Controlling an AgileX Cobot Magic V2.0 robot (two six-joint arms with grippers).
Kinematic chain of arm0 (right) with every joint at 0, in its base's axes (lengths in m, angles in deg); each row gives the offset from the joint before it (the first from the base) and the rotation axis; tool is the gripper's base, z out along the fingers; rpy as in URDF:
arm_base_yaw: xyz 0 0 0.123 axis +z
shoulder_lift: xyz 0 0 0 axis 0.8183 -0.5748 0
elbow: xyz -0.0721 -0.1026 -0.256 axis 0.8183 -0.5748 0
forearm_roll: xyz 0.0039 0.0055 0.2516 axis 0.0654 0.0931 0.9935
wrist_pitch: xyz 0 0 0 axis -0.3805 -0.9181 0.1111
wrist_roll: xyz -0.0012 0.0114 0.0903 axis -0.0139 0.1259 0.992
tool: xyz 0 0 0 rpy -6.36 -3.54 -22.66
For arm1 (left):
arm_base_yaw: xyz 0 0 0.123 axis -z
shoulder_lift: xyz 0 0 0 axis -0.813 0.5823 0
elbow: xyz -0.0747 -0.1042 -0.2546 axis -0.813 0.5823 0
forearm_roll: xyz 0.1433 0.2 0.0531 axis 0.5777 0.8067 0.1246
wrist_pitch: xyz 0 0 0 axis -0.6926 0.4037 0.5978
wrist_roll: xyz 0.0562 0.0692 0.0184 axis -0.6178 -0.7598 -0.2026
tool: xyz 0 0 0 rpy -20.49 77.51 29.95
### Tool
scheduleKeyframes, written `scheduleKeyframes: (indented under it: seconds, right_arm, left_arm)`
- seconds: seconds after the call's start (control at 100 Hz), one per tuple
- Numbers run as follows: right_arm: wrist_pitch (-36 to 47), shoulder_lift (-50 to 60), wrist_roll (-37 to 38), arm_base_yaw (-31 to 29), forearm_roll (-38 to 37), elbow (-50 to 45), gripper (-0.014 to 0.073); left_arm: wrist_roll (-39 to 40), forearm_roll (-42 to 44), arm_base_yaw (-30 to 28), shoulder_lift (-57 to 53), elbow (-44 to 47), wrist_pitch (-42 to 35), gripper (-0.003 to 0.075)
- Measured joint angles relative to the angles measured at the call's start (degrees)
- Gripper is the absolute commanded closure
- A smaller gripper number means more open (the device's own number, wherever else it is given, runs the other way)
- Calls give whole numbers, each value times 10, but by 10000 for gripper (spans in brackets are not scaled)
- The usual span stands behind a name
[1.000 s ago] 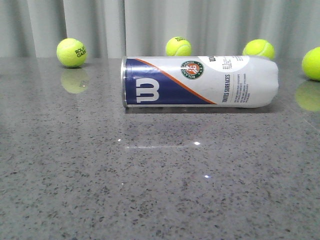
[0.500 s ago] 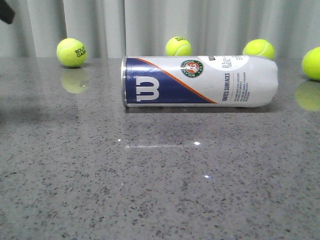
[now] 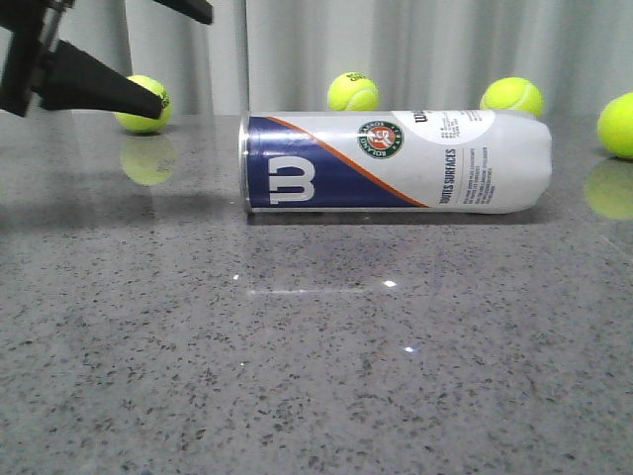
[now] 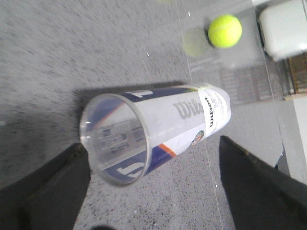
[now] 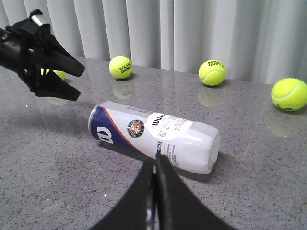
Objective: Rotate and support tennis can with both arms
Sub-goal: 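Reach the left gripper to the can's open end and grasp it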
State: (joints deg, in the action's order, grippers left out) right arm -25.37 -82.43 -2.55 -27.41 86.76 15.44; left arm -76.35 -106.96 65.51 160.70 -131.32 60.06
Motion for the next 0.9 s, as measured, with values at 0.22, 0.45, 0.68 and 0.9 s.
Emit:
scheduleKeyframes:
  seconds: [0.22,0.45,0.68,0.9]
  right_arm:
    - [0,0,0,0,-1,0,654]
    - [0,0,0,0,-1,0,654]
    - [0,0,0,0,-1,0,654]
    - [0,0,0,0,-1,0,654]
  left_arm:
    - [-4,-50,56,75,-20,-2,187]
    - [-50,-143,95,122,-37,9,248]
    - [-75,-180,99,127,-38,49,465]
    - [-76,-187,99,128,-38,63,619]
